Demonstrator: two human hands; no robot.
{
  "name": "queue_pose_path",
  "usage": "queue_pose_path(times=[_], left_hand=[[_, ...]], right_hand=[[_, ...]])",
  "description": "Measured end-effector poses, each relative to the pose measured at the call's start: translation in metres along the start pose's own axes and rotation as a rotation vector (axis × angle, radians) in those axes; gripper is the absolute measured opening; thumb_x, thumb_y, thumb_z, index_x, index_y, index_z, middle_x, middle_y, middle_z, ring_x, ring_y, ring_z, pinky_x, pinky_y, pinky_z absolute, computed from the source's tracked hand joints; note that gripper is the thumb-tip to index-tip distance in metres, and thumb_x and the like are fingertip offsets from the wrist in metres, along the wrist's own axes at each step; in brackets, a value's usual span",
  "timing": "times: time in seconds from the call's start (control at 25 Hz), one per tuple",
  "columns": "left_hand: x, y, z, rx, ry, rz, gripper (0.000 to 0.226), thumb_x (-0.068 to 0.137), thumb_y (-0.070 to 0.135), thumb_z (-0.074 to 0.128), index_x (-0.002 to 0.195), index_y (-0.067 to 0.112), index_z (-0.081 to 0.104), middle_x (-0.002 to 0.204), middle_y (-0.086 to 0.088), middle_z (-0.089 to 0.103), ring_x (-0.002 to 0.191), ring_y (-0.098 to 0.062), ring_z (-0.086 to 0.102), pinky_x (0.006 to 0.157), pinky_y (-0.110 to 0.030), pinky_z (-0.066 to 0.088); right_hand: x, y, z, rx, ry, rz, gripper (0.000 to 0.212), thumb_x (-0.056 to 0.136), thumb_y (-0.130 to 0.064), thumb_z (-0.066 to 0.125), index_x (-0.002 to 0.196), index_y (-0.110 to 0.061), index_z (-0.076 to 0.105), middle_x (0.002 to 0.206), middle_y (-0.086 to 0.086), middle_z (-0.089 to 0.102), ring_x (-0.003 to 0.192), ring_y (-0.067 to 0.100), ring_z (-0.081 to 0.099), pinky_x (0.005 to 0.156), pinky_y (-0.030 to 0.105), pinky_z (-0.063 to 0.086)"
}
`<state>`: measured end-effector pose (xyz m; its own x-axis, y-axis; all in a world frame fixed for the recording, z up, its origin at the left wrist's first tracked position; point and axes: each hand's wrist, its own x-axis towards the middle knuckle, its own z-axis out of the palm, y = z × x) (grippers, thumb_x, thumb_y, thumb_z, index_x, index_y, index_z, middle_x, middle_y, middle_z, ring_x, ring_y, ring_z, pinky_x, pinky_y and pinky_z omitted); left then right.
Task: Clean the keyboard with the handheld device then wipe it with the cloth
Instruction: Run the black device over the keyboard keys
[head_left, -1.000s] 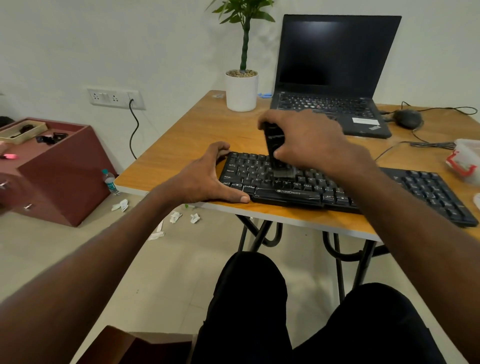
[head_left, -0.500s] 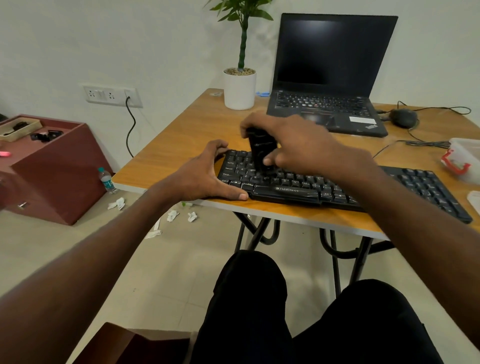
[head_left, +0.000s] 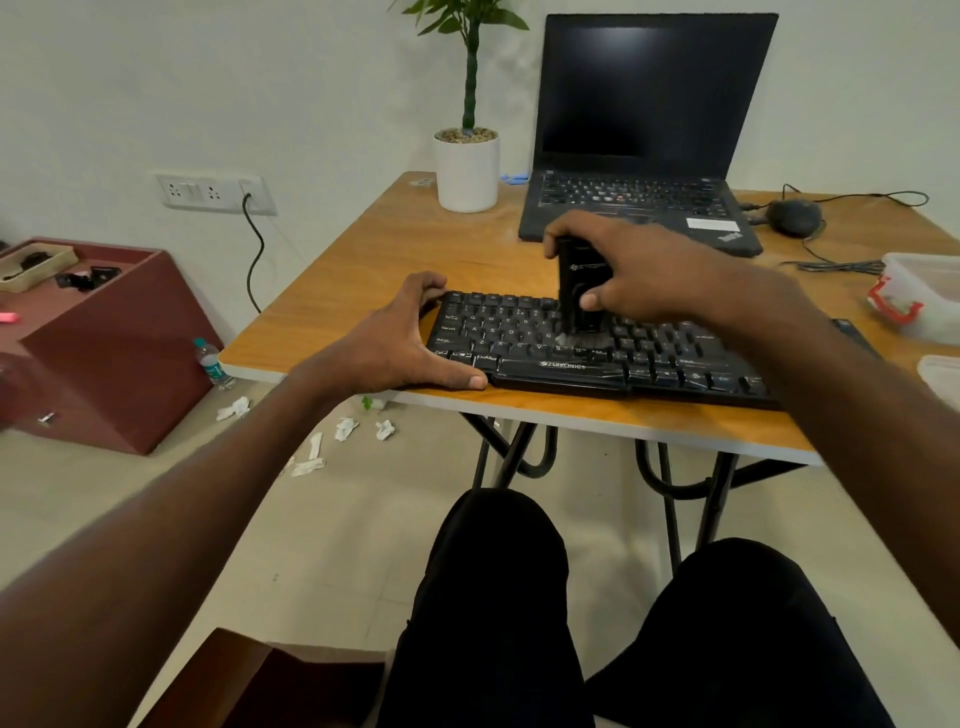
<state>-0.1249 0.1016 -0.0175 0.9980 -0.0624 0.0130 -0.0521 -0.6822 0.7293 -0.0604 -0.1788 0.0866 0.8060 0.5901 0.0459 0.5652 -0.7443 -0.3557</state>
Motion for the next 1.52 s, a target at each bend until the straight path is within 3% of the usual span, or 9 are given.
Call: queue_pose_path(times=[0.2,0.4,0.56,0.72,0.92,1.12,1.24,1.32,1.52], left_hand=[[-0.001,0.001,0.0,0.018,0.001,0.006,0.139,0.042,0.079,0.094,0.155,0.04,0.022,0.162,0.008,0.038,0.149,-0.013,0.039,0.123,-0.043,0.04],[-0.001,-0.002,-0.001,-0.009,-0.009,-0.014,0.135,0.042,0.076,0.097,0.151,0.04,0.025,0.157,0.007,0.041,0.144,-0.016,0.046,0.119,-0.043,0.046],[0.0,-0.002,-0.002,-0.003,-0.011,-0.023,0.134,0.042,0.076,0.097,0.15,0.041,0.025,0.156,0.007,0.042,0.143,-0.016,0.046,0.118,-0.044,0.046],[0.001,-0.003,-0.002,-0.006,-0.003,-0.03,0.134,0.041,0.078,0.096,0.149,0.042,0.026,0.153,0.007,0.043,0.14,-0.016,0.049,0.117,-0.044,0.048],[-0.006,0.013,-0.002,-0.002,-0.023,-0.037,0.141,0.052,0.091,0.08,0.161,0.031,0.013,0.166,-0.001,0.031,0.148,-0.02,0.037,0.12,-0.039,0.039],[-0.001,0.076,0.041,0.139,0.372,0.066,0.069,0.104,0.067,0.044,0.153,0.02,0.042,0.152,-0.003,0.057,0.133,-0.022,0.058,0.113,-0.05,0.045],[0.008,0.1,0.074,0.145,0.42,0.133,0.041,0.113,0.047,0.038,0.135,0.019,0.058,0.111,-0.001,0.075,0.098,-0.017,0.071,0.093,-0.05,0.056],[0.008,0.101,0.088,0.138,0.475,0.129,0.035,0.114,0.04,0.034,0.123,0.018,0.061,0.087,0.006,0.069,0.079,-0.014,0.067,0.084,-0.05,0.056],[0.0,0.087,0.106,0.477,0.527,0.14,0.026,0.108,0.029,0.041,0.125,0.025,0.06,0.108,0.009,0.07,0.108,-0.012,0.065,0.12,-0.049,0.032]], right_hand=[[-0.023,-0.005,0.025,0.017,0.156,-0.163,0.069,0.095,-0.008,0.066,0.141,-0.052,0.037,0.135,0.005,0.058,0.106,0.018,0.057,0.071,0.031,0.055],[-0.02,0.016,0.001,-0.168,0.113,0.013,0.064,0.096,-0.018,0.066,0.137,-0.056,0.036,0.132,0.009,0.061,0.094,0.024,0.065,0.069,0.04,0.06],[-0.015,-0.001,0.019,0.11,0.125,-0.144,0.063,0.096,-0.013,0.067,0.139,-0.051,0.04,0.126,0.005,0.058,0.086,0.019,0.068,0.06,0.033,0.063],[-0.008,0.01,0.003,-0.313,0.102,0.092,0.065,0.096,-0.028,0.067,0.147,-0.046,0.031,0.133,0.011,0.06,0.11,0.03,0.063,0.078,0.045,0.056],[-0.017,0.008,0.016,-0.008,0.271,-0.04,0.066,0.095,-0.022,0.068,0.146,-0.043,0.033,0.124,0.009,0.064,0.098,0.026,0.067,0.075,0.046,0.062],[-0.016,0.016,0.023,0.13,0.222,-0.129,0.073,0.093,-0.023,0.074,0.15,-0.041,0.033,0.135,0.009,0.06,0.095,0.02,0.068,0.072,0.033,0.063],[-0.021,0.022,0.019,0.155,0.208,-0.182,0.075,0.092,-0.02,0.074,0.151,-0.045,0.034,0.135,0.002,0.059,0.088,0.009,0.067,0.069,0.023,0.06],[-0.027,0.032,0.014,0.166,0.191,-0.177,0.075,0.093,-0.022,0.073,0.151,-0.047,0.033,0.134,-0.003,0.057,0.089,0.011,0.068,0.068,0.022,0.06],[-0.04,0.059,-0.011,0.157,0.071,-0.129,0.066,0.092,-0.019,0.07,0.143,-0.052,0.043,0.133,-0.006,0.052,0.108,0.018,0.062,0.081,0.033,0.062]])
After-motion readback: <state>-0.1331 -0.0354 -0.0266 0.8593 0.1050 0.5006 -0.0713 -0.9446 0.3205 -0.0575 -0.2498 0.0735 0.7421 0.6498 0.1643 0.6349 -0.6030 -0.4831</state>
